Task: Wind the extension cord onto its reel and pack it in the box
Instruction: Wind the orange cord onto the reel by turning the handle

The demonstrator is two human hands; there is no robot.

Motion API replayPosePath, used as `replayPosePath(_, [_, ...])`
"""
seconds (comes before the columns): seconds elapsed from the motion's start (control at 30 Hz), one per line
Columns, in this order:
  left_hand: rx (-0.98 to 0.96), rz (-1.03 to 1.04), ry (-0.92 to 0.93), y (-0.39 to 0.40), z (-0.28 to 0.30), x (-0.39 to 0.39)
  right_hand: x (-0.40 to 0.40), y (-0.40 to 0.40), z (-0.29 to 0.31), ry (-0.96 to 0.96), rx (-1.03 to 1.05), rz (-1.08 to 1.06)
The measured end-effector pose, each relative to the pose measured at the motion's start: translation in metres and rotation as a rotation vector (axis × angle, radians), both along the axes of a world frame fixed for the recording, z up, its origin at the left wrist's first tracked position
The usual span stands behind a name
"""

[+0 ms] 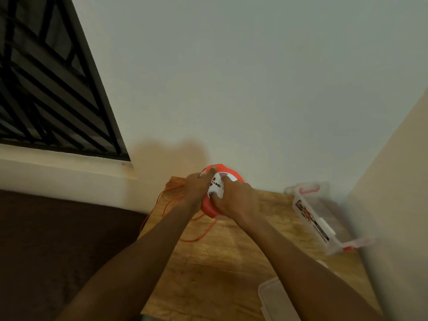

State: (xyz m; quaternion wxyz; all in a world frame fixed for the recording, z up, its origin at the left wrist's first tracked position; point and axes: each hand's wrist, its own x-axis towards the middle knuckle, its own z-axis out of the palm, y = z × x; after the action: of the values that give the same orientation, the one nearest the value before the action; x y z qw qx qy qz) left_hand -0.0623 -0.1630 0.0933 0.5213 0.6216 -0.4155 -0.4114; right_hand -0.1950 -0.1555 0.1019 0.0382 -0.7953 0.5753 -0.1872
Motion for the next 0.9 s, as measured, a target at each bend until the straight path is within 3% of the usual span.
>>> replayPosePath(0.17, [0.085, -0.074, 0.06, 0.004, -0.018, 0.008, -0.008, 0.015, -0.017, 0.004, 0.114, 0.07])
replayPosePath(0.23, [0.124, -0.097, 0.134, 0.008, -0.025, 0.015, -0.019, 0.022, -0.02, 0.011, 0.067, 0.134])
replayPosePath(0.37, [0.16, -0.135, 0.179, 0.014, -0.026, 0.02, -0.033, 0.026, -0.017, 0.156, -0.062, 0.313])
replayPosePath(0.5, [0.161, -0.217, 0.123, 0.014, -0.023, 0.025, -0.036, 0.023, -0.013, 0.375, -0.004, 0.496])
replayPosePath(0.77, [0.195, -0.382, 0.053, 0.01, -0.027, 0.025, -0.015, 0.025, 0.003, 0.727, 0.054, 0.468])
replayPosePath(0.9, [0.139, -0.35, 0.0, 0.009, -0.027, 0.026, -0.003, 0.022, 0.005, 0.676, 0.04, 0.414])
